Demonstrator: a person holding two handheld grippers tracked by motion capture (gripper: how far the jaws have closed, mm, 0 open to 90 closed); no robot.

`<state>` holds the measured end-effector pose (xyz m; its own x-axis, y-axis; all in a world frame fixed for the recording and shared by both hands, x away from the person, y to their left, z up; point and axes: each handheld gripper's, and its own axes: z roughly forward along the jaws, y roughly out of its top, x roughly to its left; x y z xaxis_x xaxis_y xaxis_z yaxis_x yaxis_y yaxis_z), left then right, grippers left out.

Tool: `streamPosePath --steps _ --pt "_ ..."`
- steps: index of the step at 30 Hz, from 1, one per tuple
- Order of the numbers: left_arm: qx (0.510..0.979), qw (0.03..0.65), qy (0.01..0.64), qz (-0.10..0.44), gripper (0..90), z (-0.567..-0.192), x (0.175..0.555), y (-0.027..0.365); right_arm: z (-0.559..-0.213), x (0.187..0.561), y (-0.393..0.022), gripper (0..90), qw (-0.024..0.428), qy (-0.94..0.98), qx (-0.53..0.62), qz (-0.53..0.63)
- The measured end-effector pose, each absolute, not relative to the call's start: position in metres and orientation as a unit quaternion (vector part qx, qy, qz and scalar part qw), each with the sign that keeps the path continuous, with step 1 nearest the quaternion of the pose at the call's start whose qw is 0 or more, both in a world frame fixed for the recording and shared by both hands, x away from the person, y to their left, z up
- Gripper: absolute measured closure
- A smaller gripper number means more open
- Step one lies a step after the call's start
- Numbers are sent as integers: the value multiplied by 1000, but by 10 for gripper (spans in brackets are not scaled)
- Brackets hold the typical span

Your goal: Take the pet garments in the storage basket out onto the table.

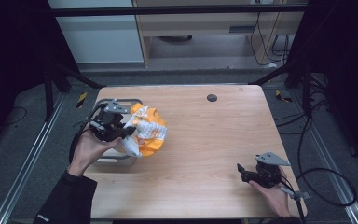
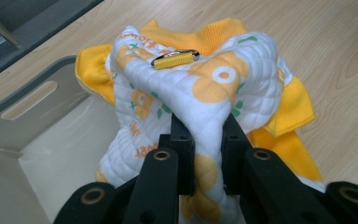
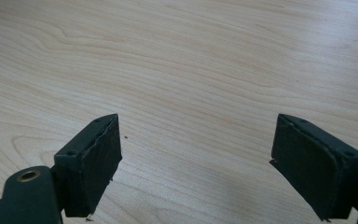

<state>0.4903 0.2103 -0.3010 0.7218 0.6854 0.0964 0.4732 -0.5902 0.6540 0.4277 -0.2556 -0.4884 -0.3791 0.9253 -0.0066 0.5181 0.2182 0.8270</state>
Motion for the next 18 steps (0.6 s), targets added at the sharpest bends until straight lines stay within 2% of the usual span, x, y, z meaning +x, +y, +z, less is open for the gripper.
streamPosePath --steps 18 --pt "884 316 309 153 799 -314 490 184 -488 428 -257 156 268 732 493 386"
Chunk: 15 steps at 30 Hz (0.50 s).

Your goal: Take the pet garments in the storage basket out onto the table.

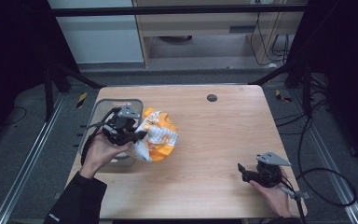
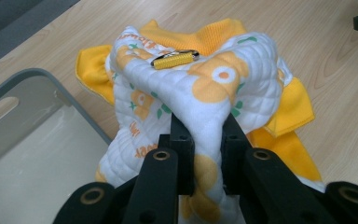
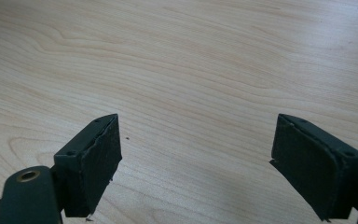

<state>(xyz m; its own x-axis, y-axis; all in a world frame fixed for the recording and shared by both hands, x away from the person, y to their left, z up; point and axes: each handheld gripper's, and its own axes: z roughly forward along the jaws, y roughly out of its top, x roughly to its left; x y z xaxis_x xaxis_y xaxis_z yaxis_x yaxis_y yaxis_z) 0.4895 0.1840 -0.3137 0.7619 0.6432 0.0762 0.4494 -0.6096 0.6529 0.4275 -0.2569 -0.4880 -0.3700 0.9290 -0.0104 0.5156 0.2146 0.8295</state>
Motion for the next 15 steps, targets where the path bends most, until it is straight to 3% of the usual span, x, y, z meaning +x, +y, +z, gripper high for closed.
streamPosePath --steps 15 --pt "898 307 284 135 799 -326 491 158 -488 428 -259 144 277 728 496 384"
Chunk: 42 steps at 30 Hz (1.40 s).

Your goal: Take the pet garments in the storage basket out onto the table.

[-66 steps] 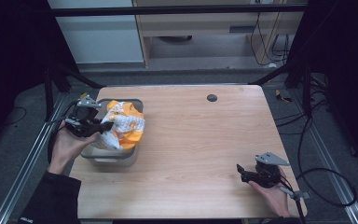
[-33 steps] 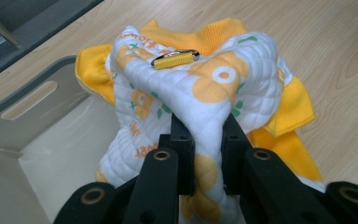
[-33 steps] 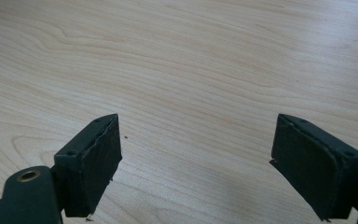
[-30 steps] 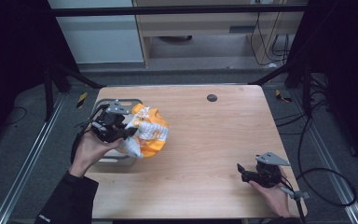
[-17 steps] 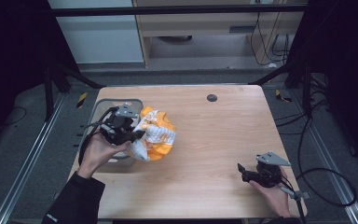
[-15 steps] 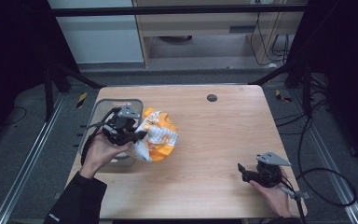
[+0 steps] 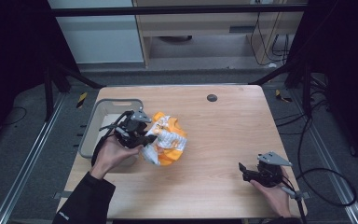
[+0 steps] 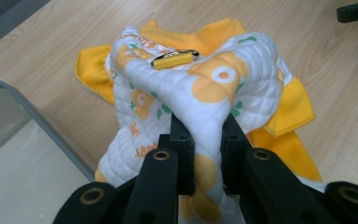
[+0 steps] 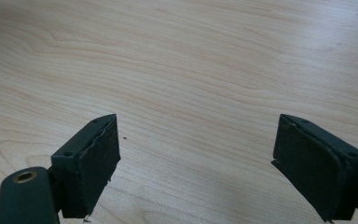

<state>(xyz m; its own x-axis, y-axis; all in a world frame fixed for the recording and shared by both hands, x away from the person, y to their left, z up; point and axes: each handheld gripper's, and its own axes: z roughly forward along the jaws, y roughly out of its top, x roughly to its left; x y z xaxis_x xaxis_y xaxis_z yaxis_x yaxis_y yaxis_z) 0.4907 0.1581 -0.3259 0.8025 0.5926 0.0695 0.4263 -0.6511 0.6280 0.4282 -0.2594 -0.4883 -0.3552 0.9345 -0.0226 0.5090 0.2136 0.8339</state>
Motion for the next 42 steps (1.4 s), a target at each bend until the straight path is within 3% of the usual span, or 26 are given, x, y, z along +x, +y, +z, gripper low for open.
streamPosePath --steps 42 --pt "923 285 245 86 799 -392 494 97 -488 428 -261 137 282 724 498 385"
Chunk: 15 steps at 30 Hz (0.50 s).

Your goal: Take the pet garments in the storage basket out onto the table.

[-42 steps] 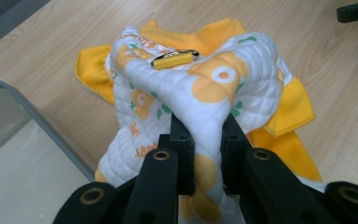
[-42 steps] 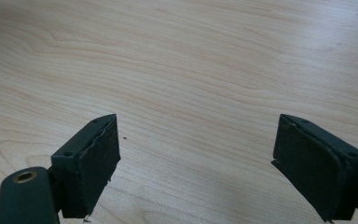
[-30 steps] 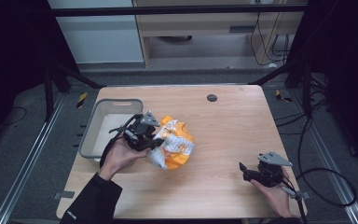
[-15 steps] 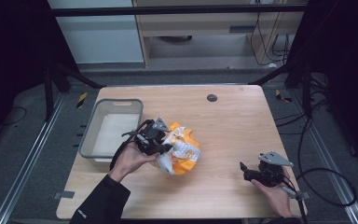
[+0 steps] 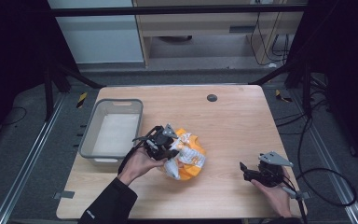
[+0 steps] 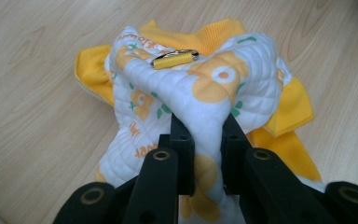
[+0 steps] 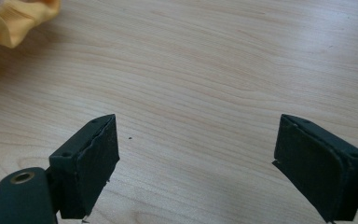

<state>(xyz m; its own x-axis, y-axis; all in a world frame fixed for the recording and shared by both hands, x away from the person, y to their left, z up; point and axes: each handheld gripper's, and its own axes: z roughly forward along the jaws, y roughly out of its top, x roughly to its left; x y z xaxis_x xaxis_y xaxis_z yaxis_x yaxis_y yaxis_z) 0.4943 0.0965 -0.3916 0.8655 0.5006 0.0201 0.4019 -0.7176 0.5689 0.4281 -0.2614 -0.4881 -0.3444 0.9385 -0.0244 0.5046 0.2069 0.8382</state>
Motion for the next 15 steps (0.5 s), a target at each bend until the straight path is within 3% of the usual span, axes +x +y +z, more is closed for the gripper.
streamPosePath --steps 15 --pt "932 271 232 69 775 -419 493 85 -488 428 -261 136 281 725 498 385"
